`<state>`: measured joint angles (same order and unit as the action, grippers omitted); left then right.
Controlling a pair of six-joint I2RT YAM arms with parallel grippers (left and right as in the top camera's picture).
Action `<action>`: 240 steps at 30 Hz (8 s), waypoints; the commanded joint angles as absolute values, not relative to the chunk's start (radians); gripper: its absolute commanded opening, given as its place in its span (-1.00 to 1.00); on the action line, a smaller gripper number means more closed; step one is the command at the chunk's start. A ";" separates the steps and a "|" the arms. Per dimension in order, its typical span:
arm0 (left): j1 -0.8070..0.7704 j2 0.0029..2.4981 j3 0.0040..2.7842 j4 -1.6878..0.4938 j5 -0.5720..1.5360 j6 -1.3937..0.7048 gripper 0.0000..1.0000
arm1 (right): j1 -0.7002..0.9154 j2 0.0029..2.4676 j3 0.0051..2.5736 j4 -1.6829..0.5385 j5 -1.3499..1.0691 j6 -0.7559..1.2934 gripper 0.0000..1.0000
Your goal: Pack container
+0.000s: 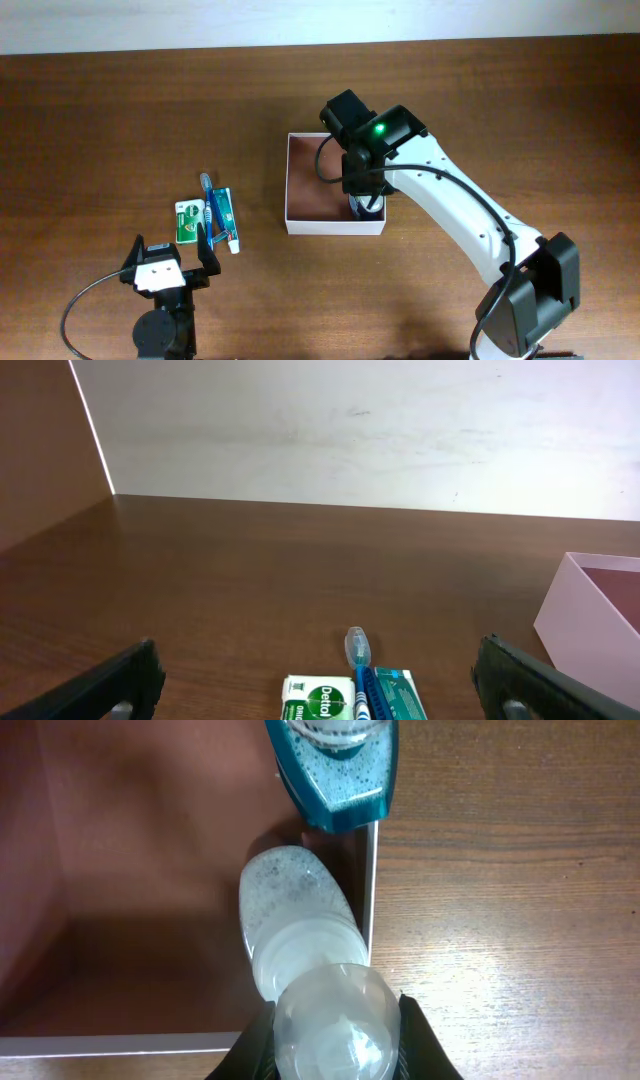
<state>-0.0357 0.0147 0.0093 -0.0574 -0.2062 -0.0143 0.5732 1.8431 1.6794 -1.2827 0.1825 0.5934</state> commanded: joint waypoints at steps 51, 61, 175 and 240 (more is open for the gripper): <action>-0.030 0.005 0.009 -0.064 -0.199 0.005 1.00 | 0.583 1.841 1.760 -1.342 0.271 0.604 -0.69; -0.030 0.005 0.009 -0.064 -0.199 0.005 0.99 | 0.583 1.841 1.760 -1.335 0.266 0.604 -0.69; 0.068 1.410 0.807 -0.448 -0.118 -0.153 0.56 | -0.180 1.839 1.625 -1.275 0.345 0.453 0.97; 0.098 1.391 1.018 -0.405 0.227 0.022 -0.64 | -0.180 1.839 1.625 -1.275 0.345 0.453 0.97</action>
